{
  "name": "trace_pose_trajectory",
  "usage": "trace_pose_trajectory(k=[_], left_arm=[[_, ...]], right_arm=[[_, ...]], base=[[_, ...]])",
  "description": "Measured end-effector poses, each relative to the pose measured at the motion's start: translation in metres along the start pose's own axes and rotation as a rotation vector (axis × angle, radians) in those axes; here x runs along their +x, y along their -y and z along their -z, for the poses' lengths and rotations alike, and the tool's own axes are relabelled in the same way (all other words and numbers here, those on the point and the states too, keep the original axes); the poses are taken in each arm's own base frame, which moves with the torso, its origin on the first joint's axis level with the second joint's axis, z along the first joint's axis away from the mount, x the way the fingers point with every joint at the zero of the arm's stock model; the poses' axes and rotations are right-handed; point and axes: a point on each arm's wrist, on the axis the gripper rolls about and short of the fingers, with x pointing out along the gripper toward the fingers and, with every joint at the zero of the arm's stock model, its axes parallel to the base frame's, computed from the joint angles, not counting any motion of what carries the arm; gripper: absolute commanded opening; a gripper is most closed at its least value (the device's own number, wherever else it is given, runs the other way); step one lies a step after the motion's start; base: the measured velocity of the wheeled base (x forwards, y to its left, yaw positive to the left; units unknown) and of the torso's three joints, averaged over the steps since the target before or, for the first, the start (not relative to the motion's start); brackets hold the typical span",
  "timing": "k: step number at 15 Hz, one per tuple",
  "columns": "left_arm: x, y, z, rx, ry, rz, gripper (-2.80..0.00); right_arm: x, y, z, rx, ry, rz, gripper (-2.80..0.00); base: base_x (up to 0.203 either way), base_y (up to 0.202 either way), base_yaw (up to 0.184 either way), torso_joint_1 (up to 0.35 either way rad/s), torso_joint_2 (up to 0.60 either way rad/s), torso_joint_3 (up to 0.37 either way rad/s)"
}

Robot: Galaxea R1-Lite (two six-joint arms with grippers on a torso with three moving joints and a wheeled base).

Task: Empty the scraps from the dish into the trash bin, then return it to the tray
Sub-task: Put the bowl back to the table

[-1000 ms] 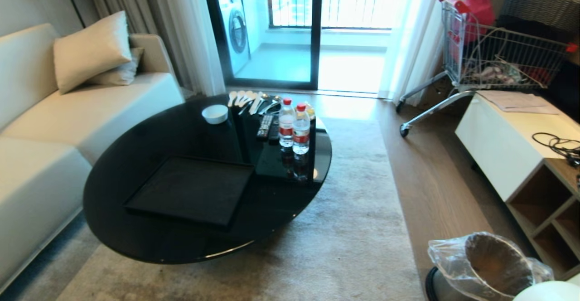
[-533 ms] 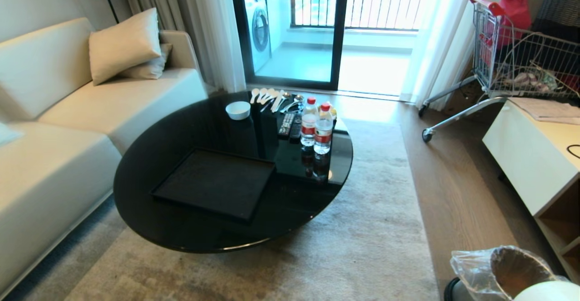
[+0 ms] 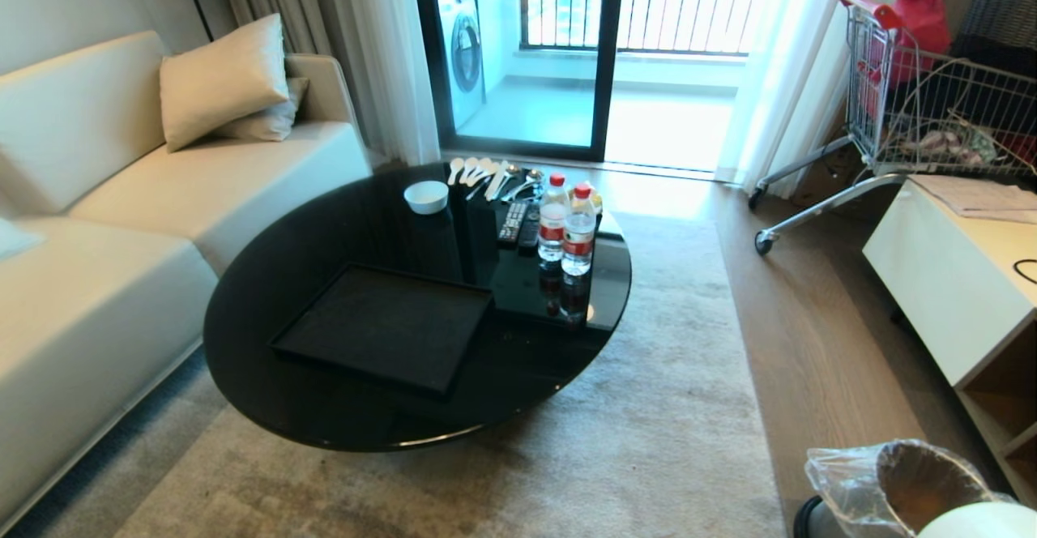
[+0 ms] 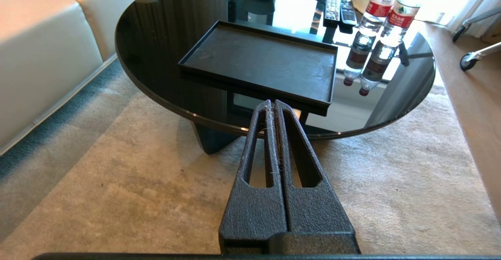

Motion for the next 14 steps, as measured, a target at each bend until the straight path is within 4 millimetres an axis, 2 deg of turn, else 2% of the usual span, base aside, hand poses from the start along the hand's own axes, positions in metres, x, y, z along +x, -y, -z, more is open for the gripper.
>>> trace_pose_trajectory(k=[4,14], left_arm=[[0.0,0.0,0.0,0.0,0.0,0.0,-2.8],[0.0,0.0,0.0,-0.001,0.0,0.0,-2.8]], right_arm=[[0.0,0.0,0.0001,0.0,-0.001,-0.001,-2.8],[0.0,0.0,0.0,0.0,0.0,0.0,-2.8]], base=[[0.002,0.049,-0.002,0.002,0.0,0.001],[0.0,0.187,-0.002,0.001,0.0,0.002]])
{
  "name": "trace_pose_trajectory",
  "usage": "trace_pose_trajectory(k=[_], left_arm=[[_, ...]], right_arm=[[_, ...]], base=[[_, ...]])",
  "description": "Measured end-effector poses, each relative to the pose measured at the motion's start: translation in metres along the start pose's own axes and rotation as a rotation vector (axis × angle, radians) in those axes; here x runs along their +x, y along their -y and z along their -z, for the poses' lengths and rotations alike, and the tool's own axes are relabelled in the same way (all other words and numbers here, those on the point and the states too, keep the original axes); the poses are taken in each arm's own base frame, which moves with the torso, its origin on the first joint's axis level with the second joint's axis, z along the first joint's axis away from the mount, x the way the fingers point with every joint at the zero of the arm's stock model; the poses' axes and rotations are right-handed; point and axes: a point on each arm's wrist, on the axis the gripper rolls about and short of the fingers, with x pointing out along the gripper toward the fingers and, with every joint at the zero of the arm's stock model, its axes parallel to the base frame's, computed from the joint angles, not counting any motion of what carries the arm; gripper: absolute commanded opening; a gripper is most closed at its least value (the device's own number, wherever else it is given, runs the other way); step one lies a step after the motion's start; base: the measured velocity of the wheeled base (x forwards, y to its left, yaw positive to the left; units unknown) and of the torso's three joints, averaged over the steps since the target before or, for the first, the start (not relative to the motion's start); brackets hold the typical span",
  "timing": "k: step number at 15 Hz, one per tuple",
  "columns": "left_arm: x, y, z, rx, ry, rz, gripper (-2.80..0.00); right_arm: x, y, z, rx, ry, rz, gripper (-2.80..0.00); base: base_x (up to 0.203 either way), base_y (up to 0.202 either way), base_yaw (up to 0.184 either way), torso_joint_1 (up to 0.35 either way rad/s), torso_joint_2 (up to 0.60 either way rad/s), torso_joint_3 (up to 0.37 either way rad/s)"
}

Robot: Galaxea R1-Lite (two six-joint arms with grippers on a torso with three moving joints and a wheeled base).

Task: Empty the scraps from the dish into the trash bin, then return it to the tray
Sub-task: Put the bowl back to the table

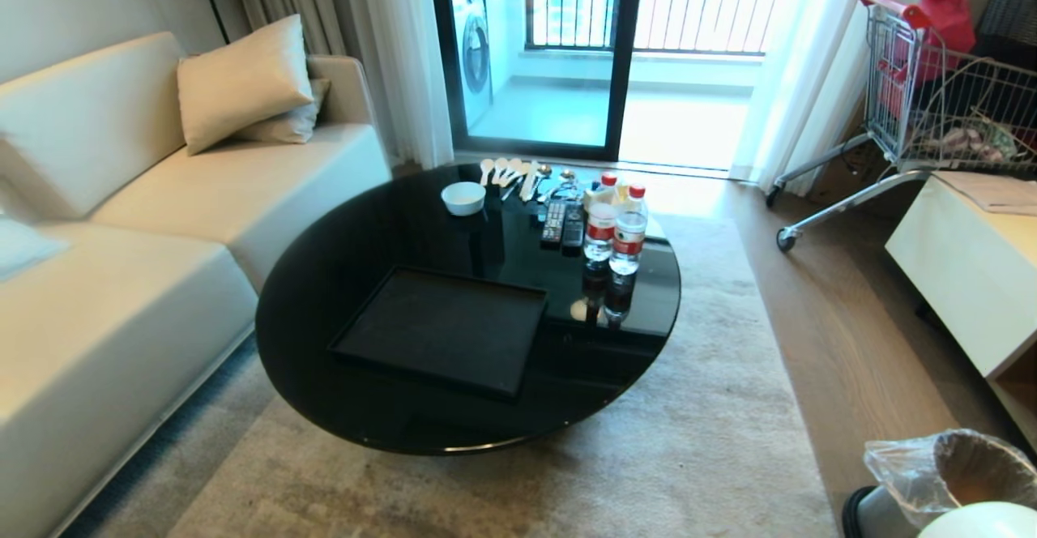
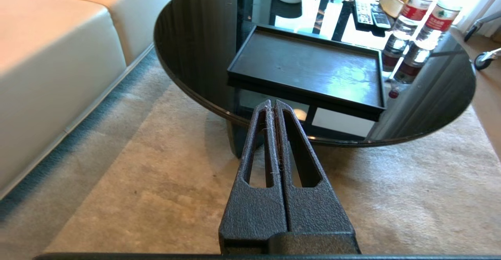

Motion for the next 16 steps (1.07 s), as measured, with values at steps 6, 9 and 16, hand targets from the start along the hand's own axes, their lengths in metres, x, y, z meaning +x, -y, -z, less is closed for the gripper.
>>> trace_pose_trajectory(k=[6,9,16], left_arm=[[0.0,0.0,-0.0001,0.0,0.0,0.0,-2.8],[0.0,0.0,-0.0001,0.001,0.0,0.0,-2.8],[0.0,0.0,0.0,0.001,0.0,0.0,-2.8]], right_arm=[[0.0,0.0,0.0,0.0,0.0,0.0,-2.8],[0.0,0.0,0.0,0.0,0.0,0.0,-2.8],[0.0,0.0,0.0,0.0,0.0,0.0,-2.8]], base=[[0.0,0.188,-0.003,0.003,0.0,0.002],[0.0,0.185,-0.003,-0.001,0.0,0.001],[0.0,0.142,-0.001,0.002,0.0,0.003]])
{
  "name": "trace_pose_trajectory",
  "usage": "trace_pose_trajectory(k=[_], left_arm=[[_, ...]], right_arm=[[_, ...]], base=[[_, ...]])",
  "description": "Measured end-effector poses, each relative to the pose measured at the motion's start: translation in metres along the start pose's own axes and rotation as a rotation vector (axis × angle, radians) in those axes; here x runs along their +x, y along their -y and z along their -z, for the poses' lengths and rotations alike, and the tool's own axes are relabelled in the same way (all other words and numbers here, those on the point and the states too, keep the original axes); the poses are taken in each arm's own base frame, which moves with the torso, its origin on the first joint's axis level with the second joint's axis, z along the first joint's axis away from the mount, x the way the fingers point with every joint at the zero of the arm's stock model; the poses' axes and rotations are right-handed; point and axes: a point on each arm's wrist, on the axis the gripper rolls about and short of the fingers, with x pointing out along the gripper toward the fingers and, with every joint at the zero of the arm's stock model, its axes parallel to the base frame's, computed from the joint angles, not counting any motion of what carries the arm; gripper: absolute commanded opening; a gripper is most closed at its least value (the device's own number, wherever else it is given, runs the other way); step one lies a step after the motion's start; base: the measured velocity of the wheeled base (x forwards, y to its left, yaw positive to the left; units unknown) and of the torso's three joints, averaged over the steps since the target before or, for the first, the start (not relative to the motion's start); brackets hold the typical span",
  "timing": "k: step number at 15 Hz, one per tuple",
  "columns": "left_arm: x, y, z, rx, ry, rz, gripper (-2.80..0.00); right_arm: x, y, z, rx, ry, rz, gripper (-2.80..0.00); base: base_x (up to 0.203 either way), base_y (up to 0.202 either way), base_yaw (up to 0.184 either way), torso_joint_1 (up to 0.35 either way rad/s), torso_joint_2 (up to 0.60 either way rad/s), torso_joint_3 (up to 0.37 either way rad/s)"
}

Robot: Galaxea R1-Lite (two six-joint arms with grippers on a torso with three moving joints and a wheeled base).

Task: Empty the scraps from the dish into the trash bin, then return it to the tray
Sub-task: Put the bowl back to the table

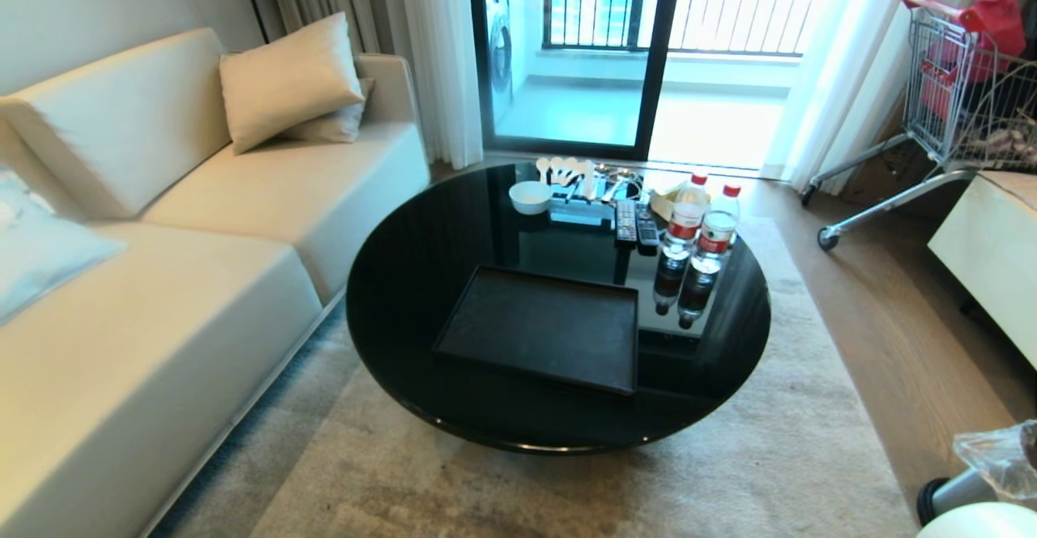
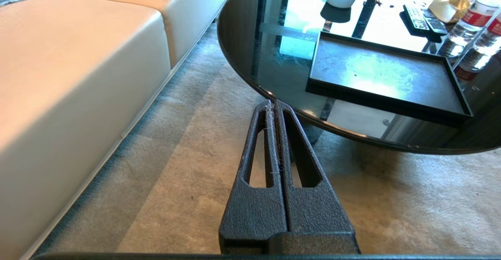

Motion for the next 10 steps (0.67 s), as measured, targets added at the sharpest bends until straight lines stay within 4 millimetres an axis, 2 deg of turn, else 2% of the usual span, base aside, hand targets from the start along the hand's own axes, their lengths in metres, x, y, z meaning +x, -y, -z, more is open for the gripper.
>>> trace_pose_trajectory(k=[8,10], left_arm=[[0.0,0.0,0.0,0.0,0.0,0.0,-2.8],[0.0,0.0,0.0,0.0,0.0,0.0,-2.8]], right_arm=[[0.0,0.0,0.0,0.0,0.0,0.0,-2.8],[0.0,0.0,0.0,0.0,0.0,0.0,-2.8]], base=[[0.0,0.0,0.0,0.0,0.0,0.0],[0.123,0.0,0.0,-0.005,0.0,0.004]])
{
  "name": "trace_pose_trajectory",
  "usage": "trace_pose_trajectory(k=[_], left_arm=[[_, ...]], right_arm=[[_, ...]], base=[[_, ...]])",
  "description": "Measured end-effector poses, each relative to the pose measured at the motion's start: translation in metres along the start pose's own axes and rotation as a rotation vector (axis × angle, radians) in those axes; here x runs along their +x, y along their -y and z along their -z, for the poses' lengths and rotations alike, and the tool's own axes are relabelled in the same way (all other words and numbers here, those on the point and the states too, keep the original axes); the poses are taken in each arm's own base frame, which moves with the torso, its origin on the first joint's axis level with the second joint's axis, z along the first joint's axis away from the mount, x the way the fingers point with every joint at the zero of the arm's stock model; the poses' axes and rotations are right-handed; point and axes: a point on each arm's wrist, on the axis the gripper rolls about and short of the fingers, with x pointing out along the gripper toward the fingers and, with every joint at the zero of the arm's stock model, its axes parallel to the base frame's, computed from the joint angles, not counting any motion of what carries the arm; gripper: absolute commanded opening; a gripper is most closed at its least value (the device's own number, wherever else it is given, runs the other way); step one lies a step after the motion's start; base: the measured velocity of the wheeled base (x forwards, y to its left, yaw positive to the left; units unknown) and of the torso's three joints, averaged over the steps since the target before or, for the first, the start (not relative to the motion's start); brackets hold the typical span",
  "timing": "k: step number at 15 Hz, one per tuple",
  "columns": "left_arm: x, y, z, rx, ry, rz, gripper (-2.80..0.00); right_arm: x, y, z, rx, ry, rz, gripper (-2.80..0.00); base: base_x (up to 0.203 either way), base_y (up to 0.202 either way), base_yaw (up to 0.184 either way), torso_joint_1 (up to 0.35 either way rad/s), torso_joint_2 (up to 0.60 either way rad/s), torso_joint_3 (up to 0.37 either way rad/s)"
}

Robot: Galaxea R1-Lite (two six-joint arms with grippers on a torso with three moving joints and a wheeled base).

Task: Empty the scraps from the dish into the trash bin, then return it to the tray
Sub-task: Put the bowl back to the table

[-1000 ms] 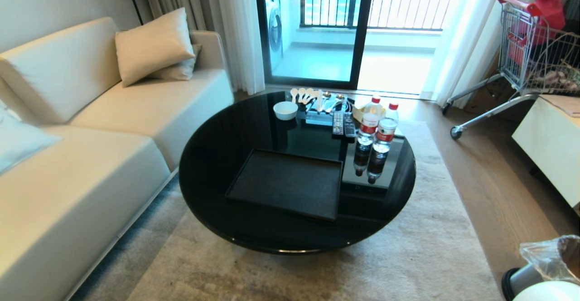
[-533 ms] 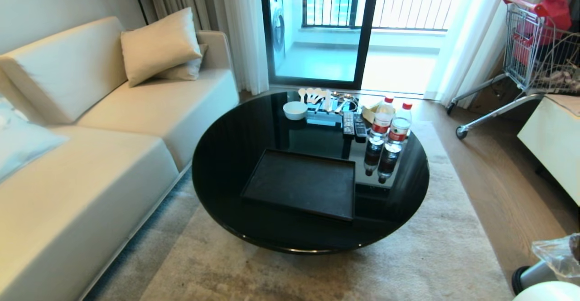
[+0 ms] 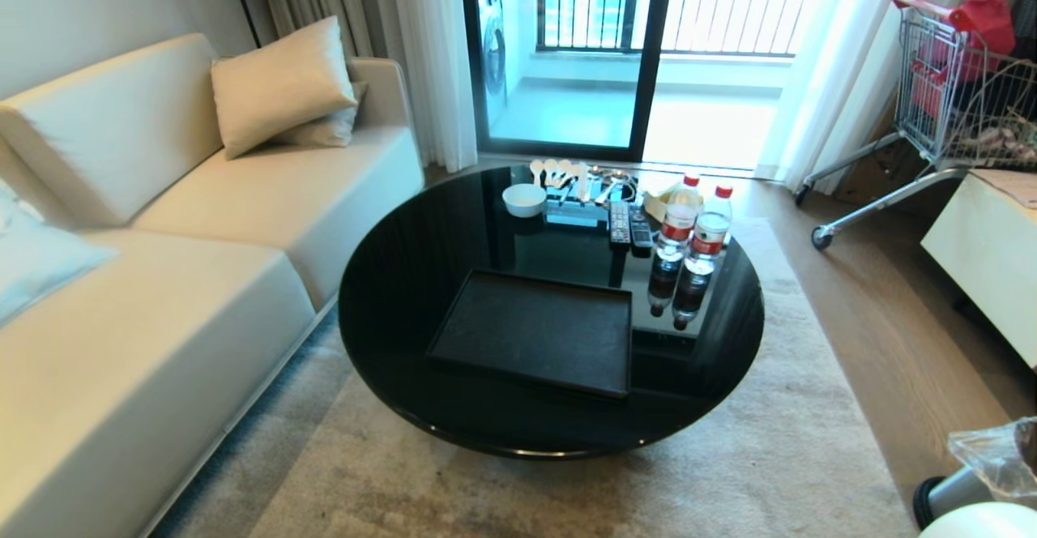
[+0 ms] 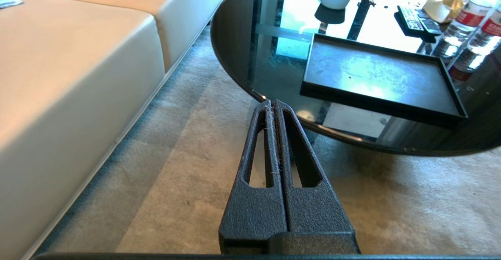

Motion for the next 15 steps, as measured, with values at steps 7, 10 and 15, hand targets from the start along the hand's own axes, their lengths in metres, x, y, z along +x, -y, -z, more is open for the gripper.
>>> trace_pose_trajectory(k=[7,10,15], left_arm=[[0.0,0.0,0.0,0.0,0.0,0.0,-2.8],[0.0,0.0,0.0,0.0,0.0,0.0,-2.8],[0.0,0.0,0.0,0.0,0.0,0.0,-2.8]], right_arm=[[0.0,0.0,0.0,0.0,0.0,0.0,-2.8],[0.0,0.0,0.0,0.0,0.0,0.0,-2.8],[0.0,0.0,0.0,0.0,0.0,0.0,-2.8]], base=[[0.185,0.0,-0.001,0.002,0.0,0.003],[0.187,0.0,0.001,0.006,0.0,0.004],[0.079,0.0,0.001,0.002,0.0,0.001]])
